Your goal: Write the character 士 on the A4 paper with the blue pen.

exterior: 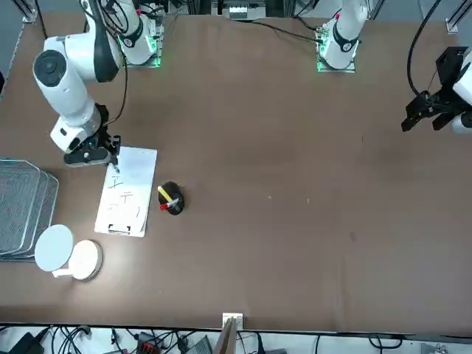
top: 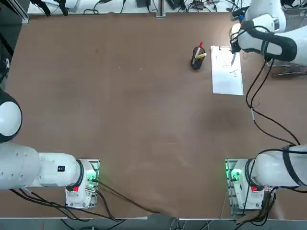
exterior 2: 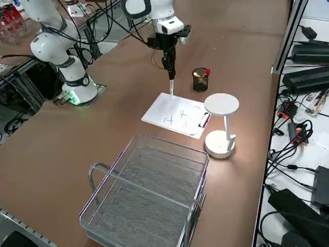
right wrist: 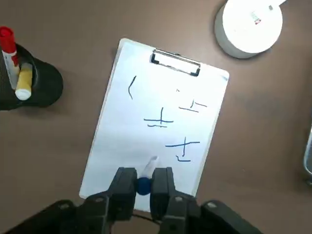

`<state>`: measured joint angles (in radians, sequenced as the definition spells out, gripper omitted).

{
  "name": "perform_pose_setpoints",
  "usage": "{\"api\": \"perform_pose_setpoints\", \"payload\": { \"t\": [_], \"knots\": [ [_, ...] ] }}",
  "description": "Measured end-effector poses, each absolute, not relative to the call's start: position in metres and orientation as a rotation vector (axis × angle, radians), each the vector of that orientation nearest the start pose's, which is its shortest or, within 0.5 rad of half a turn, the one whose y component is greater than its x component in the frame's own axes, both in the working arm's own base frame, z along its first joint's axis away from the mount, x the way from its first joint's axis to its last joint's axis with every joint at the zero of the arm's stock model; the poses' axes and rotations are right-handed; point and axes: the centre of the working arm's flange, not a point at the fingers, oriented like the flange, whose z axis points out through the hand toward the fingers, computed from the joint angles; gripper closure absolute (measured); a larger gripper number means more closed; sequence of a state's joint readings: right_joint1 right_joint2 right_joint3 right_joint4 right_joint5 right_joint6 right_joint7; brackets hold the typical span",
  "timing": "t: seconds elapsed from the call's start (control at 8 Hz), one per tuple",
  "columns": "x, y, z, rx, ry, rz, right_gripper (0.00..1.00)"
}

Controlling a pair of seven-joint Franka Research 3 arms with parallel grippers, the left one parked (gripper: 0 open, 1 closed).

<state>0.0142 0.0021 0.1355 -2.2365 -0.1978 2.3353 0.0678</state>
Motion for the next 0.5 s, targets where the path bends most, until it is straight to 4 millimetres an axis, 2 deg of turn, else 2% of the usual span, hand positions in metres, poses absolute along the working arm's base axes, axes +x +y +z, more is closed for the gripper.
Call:
{"api": "perform_pose_setpoints", "payload": {
  "t": [0.5],
  "knots": [
    [0.513,0.06,0.351,-3.304,-0.4,-0.103,0.81]
  ]
}}
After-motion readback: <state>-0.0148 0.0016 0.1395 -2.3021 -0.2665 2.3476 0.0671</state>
